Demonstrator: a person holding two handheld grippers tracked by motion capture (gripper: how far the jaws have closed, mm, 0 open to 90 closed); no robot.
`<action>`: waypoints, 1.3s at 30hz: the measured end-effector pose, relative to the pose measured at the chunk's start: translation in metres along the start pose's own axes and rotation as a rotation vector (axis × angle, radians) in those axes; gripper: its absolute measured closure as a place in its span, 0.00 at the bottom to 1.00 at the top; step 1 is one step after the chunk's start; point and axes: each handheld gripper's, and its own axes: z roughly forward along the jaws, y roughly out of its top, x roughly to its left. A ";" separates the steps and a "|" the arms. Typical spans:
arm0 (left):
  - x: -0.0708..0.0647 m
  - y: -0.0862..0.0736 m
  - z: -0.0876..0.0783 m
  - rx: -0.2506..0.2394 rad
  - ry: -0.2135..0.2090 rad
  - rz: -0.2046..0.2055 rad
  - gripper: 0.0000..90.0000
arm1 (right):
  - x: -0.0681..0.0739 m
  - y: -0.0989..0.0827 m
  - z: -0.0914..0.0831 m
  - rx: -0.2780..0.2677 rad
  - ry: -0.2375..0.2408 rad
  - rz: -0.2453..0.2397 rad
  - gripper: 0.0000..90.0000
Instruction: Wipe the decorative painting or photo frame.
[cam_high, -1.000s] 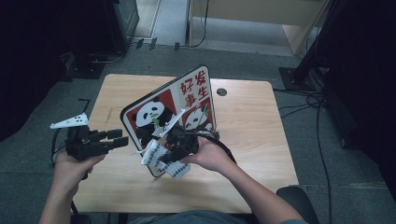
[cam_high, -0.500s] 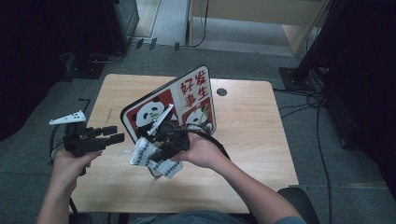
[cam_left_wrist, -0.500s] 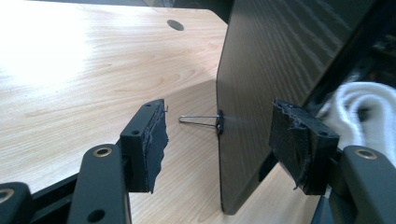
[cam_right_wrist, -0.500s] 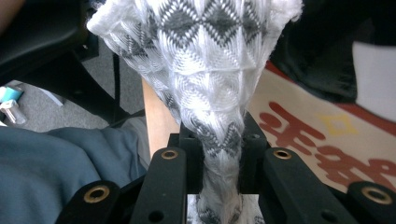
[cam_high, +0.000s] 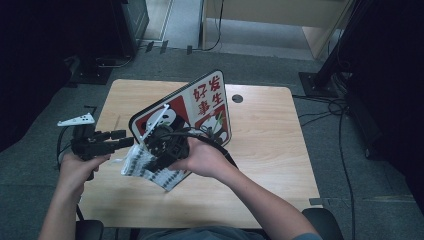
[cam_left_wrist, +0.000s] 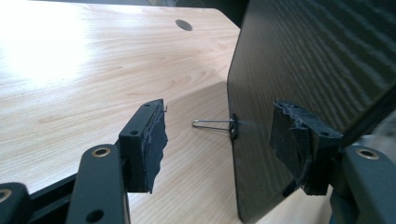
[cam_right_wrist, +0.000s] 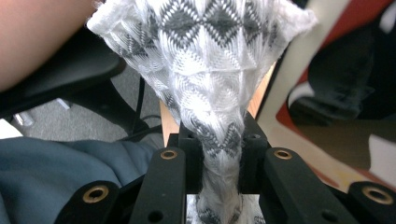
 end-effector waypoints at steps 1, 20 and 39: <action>0.002 -0.001 0.001 0.002 0.001 -0.002 0.41 | 0.001 0.003 -0.001 -0.003 -0.001 -0.001 0.86; 0.004 0.000 0.006 0.013 0.027 0.018 0.39 | 0.011 0.047 -0.016 -0.040 0.006 0.003 0.87; 0.005 -0.002 0.003 0.010 0.032 0.014 0.39 | -0.004 0.065 -0.026 -0.029 -0.002 0.068 0.87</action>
